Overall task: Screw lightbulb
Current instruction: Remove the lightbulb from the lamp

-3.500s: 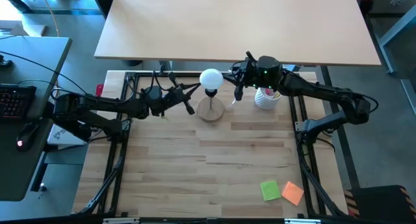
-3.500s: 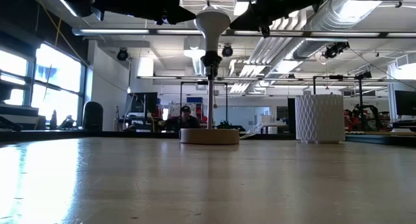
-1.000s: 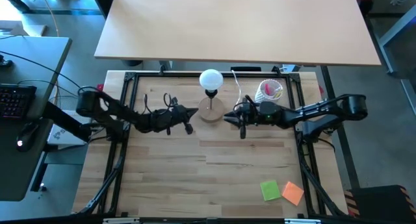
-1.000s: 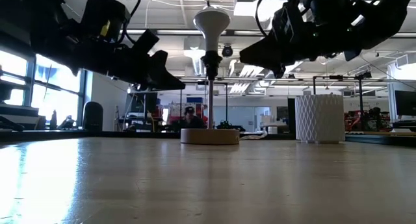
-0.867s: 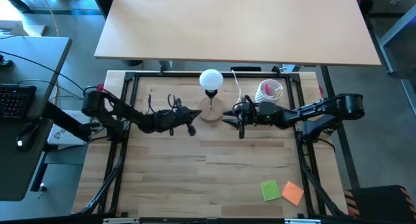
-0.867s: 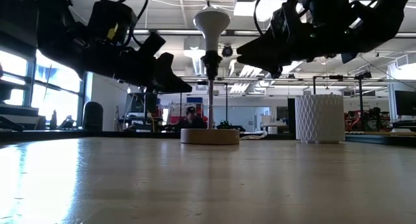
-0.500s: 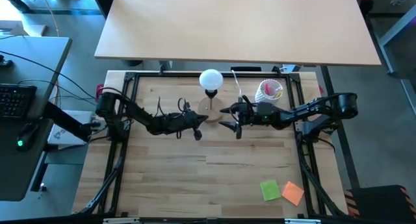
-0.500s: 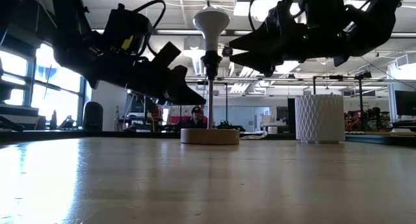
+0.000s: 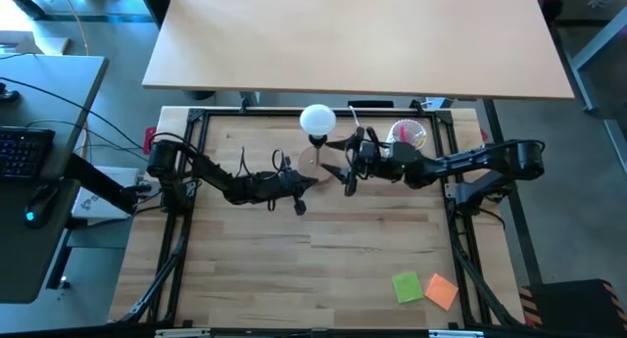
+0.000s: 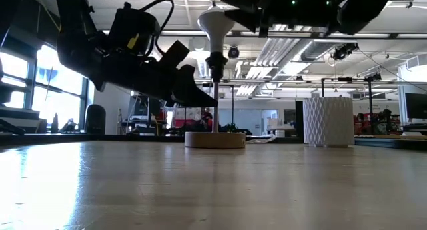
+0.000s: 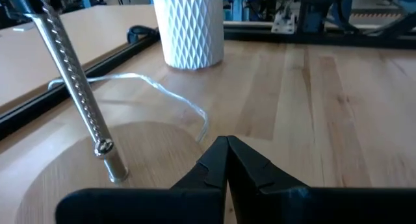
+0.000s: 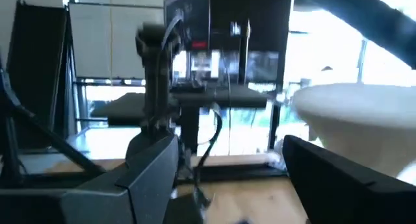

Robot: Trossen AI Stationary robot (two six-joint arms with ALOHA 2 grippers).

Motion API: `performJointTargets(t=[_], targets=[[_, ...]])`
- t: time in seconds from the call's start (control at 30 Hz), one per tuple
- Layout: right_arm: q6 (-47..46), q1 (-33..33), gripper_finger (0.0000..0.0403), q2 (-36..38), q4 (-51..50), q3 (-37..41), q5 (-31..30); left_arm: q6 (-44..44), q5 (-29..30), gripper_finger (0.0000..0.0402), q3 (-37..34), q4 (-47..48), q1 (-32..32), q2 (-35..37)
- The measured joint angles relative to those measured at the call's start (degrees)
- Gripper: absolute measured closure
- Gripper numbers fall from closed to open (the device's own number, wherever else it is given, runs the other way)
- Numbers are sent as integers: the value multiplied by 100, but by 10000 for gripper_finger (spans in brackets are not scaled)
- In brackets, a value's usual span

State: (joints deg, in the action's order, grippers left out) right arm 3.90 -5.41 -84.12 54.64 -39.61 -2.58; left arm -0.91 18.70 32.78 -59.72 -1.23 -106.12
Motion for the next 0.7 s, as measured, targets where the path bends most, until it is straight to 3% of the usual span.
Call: performJointTargets(t=[0.23,0.57,0.7], targets=[[324,114,125,434,-822,-421,-151,9,1,402,-7,-12,98,1],[393,109,125,1063,-3772,-1292,-1065,59,-13,401,21,-39,113,1],[367,108,125,1148,-4656,-1613,-1161,116,-17,402,34,-72,134,1]])
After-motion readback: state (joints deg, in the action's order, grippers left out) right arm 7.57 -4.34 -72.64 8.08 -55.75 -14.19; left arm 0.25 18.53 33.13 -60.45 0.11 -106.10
